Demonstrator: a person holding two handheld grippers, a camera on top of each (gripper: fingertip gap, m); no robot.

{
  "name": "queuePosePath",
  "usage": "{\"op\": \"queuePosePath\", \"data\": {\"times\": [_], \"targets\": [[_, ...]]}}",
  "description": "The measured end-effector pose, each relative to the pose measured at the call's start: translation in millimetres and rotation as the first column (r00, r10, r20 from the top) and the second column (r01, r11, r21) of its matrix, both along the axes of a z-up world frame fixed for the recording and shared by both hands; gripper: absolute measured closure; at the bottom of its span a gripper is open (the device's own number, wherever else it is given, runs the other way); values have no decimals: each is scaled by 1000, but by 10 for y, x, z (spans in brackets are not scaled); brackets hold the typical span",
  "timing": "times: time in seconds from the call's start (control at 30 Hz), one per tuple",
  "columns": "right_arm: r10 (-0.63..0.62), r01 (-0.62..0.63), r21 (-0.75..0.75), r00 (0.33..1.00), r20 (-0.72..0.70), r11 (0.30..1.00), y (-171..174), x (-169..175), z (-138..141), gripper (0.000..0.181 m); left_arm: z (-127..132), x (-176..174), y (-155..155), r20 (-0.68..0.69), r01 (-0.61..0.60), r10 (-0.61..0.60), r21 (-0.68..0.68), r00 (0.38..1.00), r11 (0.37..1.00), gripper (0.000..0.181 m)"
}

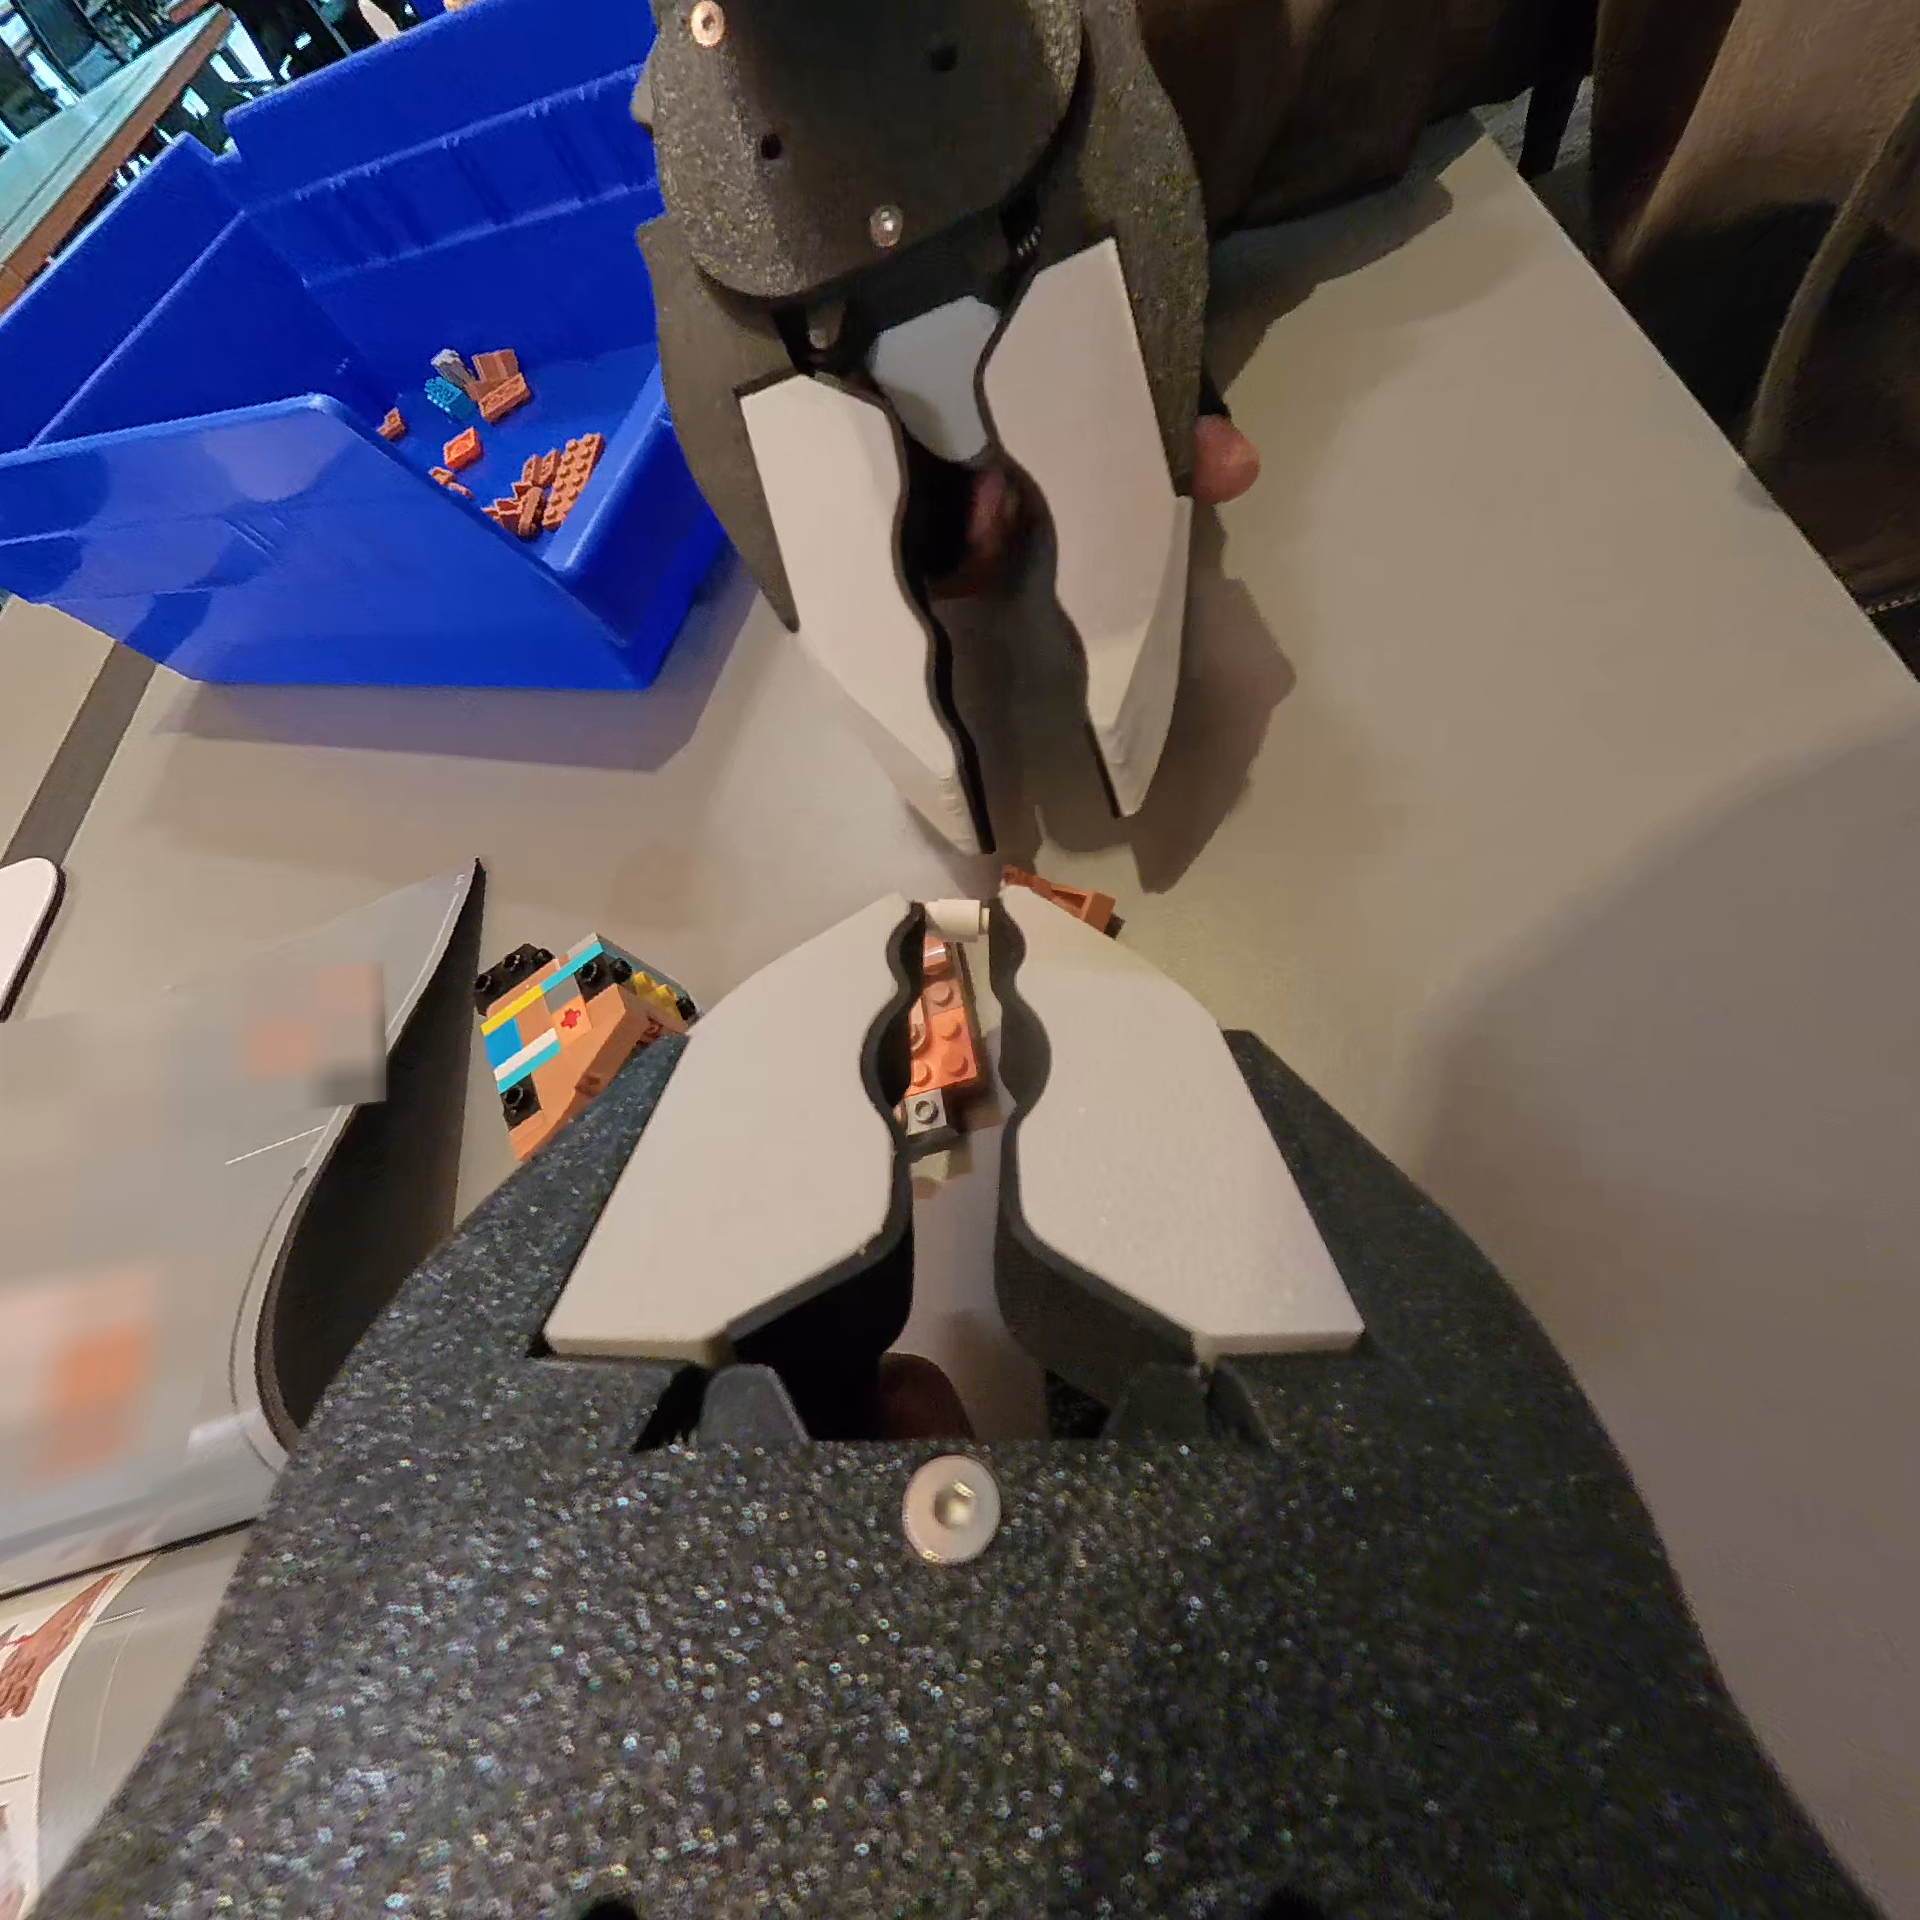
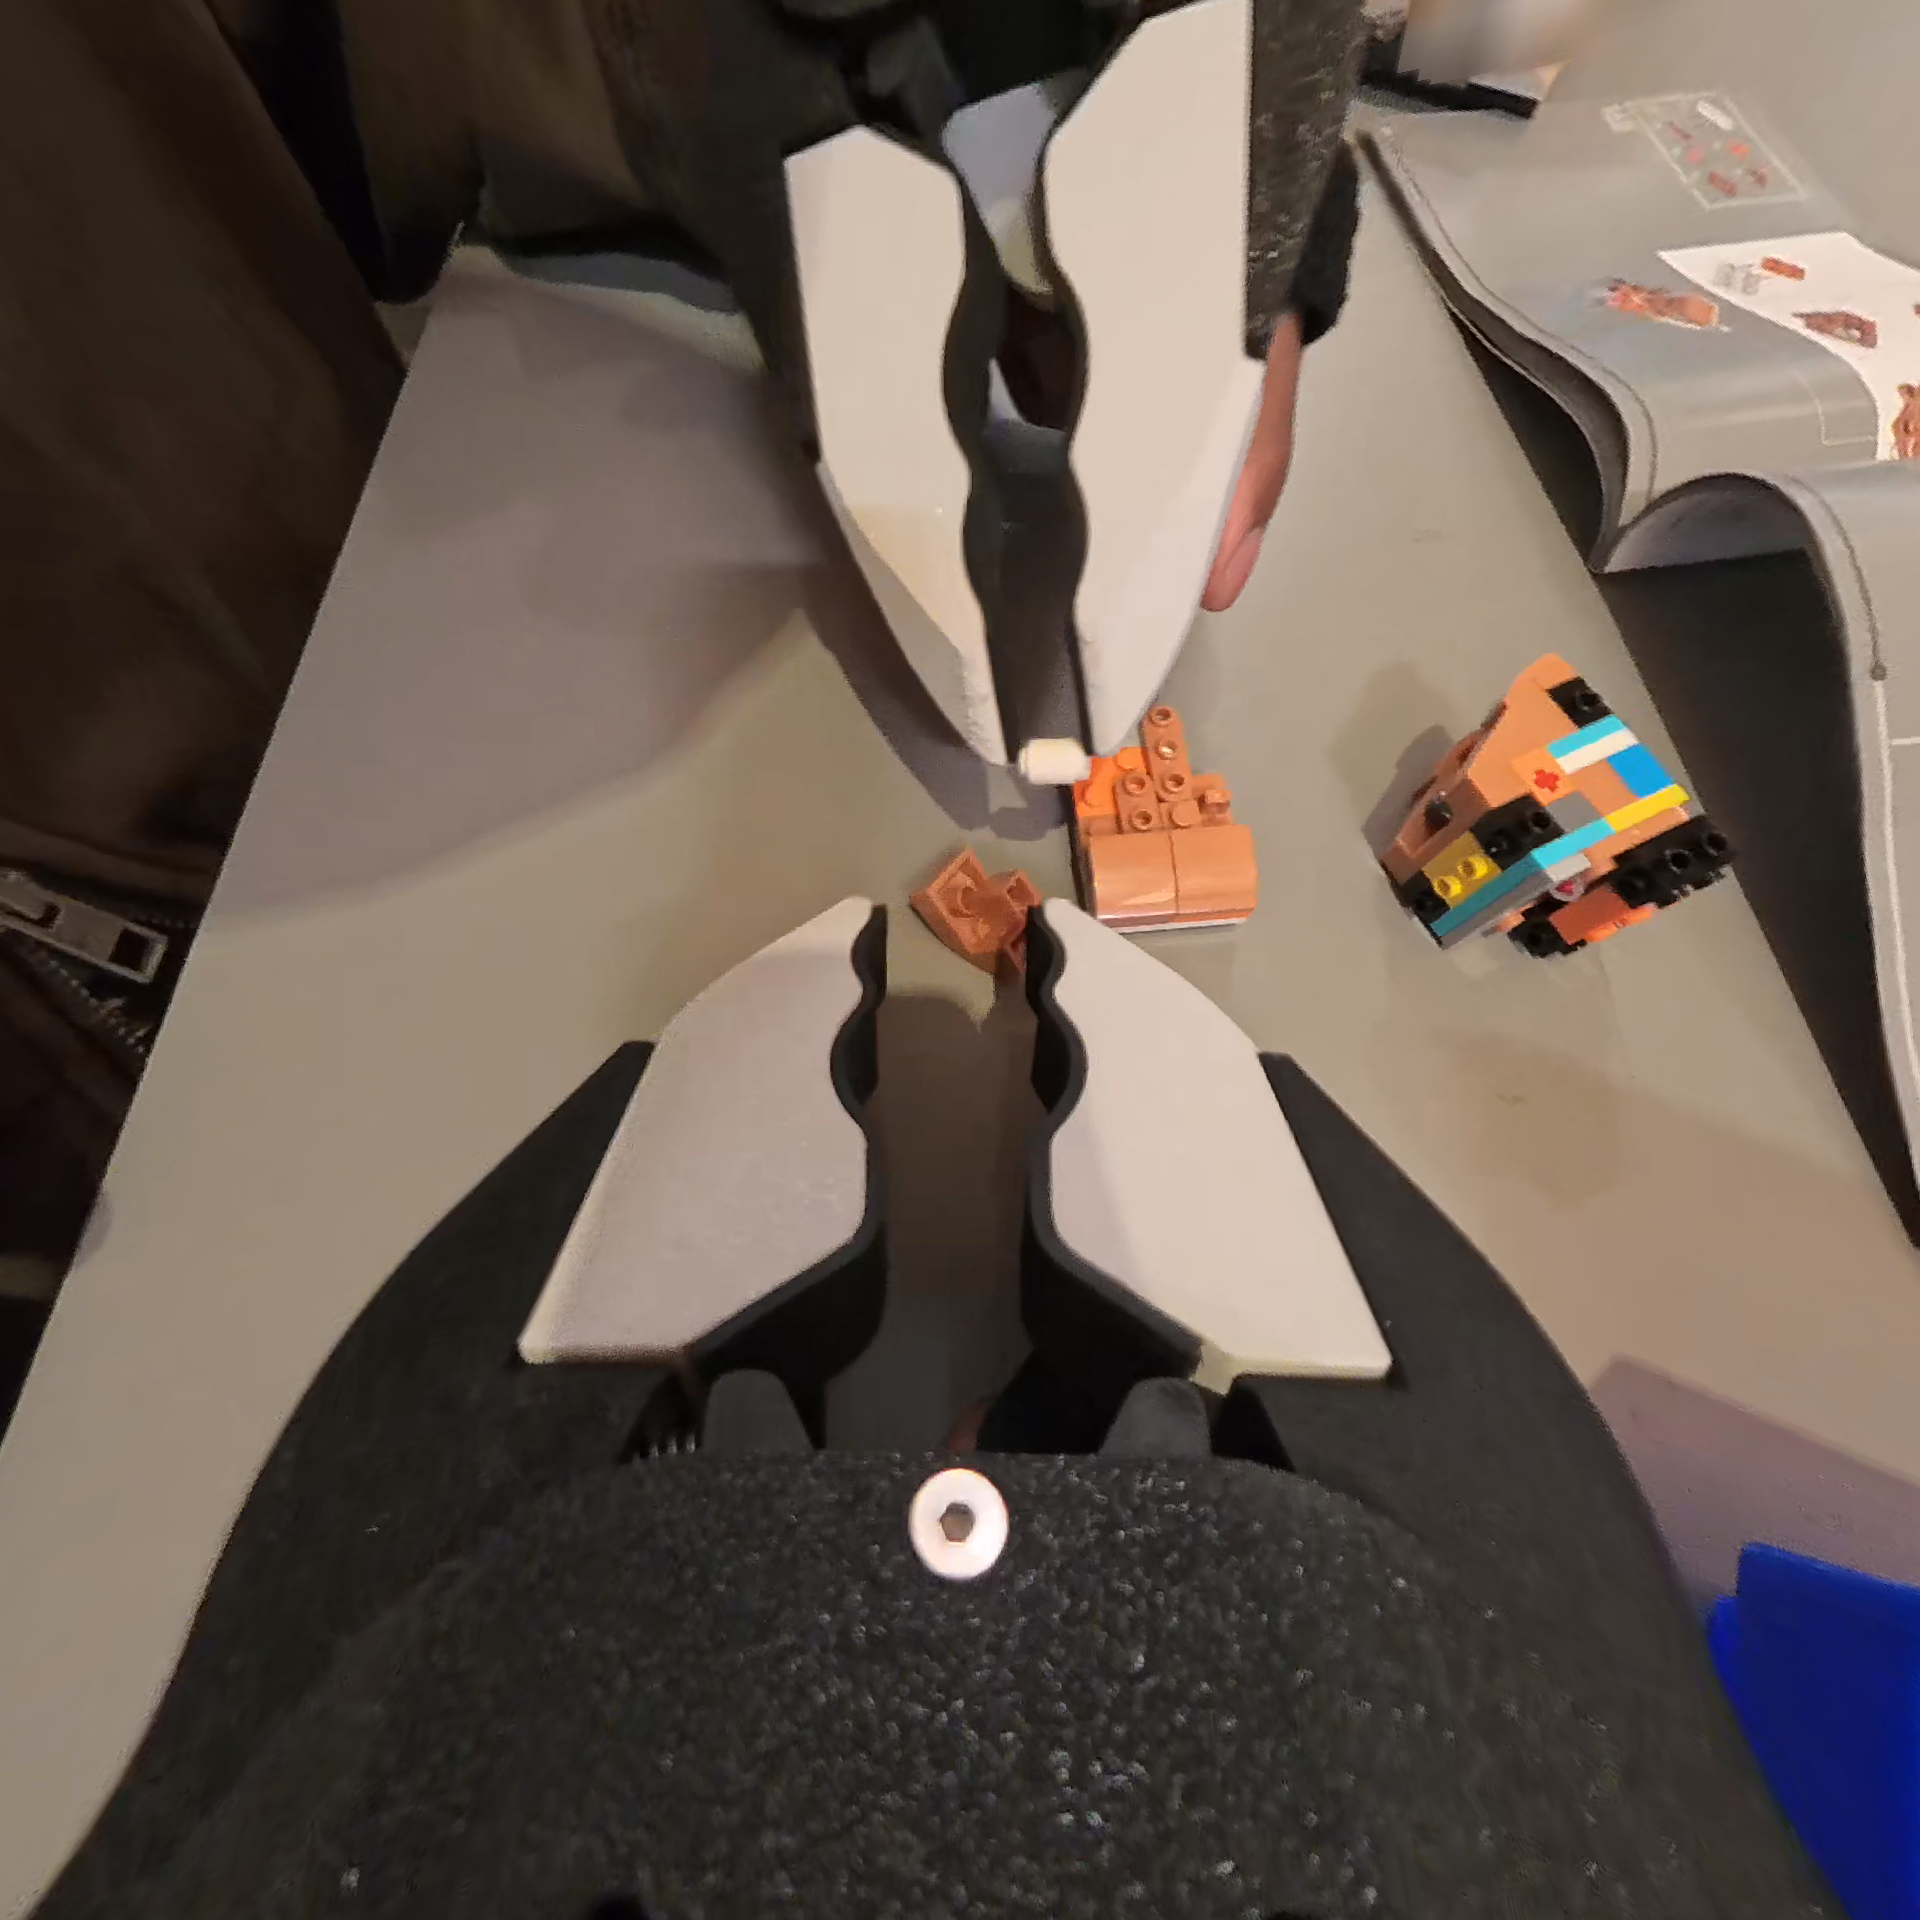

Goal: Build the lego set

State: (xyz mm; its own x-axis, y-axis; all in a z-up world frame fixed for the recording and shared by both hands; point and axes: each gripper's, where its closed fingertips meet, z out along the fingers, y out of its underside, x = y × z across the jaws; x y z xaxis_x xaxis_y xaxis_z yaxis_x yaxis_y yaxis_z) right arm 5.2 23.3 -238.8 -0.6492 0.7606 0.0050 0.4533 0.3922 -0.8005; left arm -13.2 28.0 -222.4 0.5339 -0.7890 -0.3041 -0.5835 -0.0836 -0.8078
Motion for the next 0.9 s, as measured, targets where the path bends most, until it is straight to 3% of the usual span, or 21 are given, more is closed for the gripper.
{"op": "queuePosePath", "data": {"times": [0.57,0.9], "targets": [[17,-17,142,1000,5,990,-15,10,-143,152,-54,-22,-10,-20,1,-1,-21,1000,1000,170],[8,-11,153,1000,16,988,-12,6,-166,154,-81,15,-40,-21,24,-25,-32,999,999,170]]}}
